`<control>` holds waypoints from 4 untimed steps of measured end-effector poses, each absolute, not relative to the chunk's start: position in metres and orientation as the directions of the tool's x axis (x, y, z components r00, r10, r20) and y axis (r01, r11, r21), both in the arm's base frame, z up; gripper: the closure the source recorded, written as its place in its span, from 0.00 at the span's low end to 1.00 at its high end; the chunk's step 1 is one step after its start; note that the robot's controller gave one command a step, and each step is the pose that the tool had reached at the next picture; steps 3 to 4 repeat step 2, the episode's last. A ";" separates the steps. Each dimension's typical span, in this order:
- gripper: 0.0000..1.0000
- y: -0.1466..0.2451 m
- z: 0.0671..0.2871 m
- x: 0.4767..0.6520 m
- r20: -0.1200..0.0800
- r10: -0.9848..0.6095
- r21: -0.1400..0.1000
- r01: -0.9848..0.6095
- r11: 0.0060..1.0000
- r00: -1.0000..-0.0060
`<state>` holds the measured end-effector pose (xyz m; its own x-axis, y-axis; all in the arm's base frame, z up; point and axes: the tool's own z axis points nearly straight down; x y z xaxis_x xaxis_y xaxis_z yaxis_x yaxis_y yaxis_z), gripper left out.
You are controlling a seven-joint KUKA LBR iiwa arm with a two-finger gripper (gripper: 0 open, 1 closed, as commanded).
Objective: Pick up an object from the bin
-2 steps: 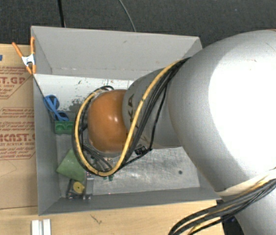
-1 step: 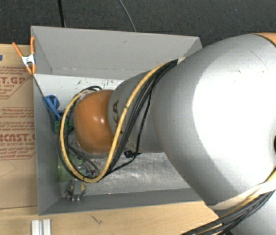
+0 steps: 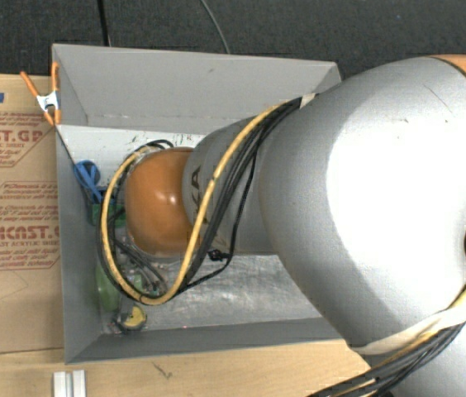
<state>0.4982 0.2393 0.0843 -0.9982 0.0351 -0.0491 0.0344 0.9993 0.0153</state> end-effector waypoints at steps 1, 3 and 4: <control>1.00 0.225 0.193 0.503 -0.008 -0.267 0.001 -0.267 0.964 -0.964; 1.00 0.220 0.229 0.501 -0.006 -0.262 0.001 -0.262 0.965 -0.965; 1.00 0.220 0.229 0.501 -0.006 -0.262 0.001 -0.262 0.965 -0.965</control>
Offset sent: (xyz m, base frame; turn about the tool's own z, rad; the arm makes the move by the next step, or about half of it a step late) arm 0.0033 -0.0153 0.1056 -0.3042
